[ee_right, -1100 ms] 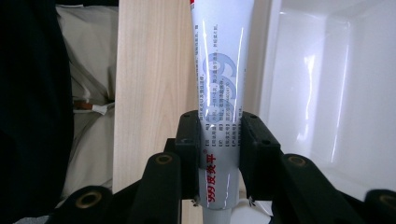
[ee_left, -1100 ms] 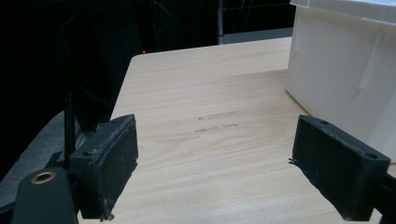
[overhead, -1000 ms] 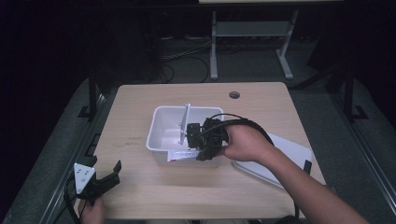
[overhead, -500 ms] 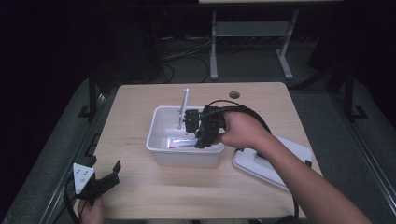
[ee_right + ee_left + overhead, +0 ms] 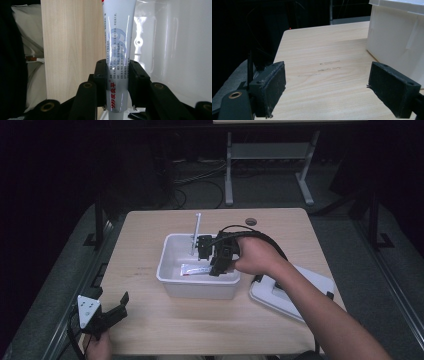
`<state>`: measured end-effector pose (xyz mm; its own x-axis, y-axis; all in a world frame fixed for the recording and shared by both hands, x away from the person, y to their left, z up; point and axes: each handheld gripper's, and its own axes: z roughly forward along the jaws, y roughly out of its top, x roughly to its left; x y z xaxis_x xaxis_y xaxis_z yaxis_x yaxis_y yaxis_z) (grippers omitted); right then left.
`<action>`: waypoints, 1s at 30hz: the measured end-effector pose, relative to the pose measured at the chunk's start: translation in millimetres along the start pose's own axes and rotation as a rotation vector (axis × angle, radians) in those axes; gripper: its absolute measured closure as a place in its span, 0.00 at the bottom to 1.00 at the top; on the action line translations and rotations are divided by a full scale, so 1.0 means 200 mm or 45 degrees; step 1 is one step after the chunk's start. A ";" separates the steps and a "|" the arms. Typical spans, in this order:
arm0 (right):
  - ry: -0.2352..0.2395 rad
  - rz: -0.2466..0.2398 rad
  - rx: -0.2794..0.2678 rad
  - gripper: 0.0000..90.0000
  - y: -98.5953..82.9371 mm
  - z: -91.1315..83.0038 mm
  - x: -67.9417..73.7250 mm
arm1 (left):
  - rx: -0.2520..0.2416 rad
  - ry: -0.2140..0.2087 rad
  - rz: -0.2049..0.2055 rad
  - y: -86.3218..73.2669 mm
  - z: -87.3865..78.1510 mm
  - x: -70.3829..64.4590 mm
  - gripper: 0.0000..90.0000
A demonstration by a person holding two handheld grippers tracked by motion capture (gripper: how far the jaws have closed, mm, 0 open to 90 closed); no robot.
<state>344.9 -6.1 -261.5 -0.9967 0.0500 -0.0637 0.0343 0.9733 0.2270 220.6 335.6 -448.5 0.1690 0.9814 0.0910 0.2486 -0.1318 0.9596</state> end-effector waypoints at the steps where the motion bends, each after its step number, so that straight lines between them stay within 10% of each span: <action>1: 0.002 0.002 0.003 0.78 0.00 0.01 0.00 | 0.004 0.001 0.004 0.00 0.00 0.00 0.15; 30: 0.049 0.063 0.032 0.78 -0.04 0.17 -0.10 | 0.001 0.001 0.000 0.00 0.00 0.00 0.15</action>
<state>367.0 -7.3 -294.7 -0.9958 0.0897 -0.0159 0.0846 0.9752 0.2044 219.8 335.9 -448.6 0.1682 0.9815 0.0912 0.2494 -0.1319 0.9594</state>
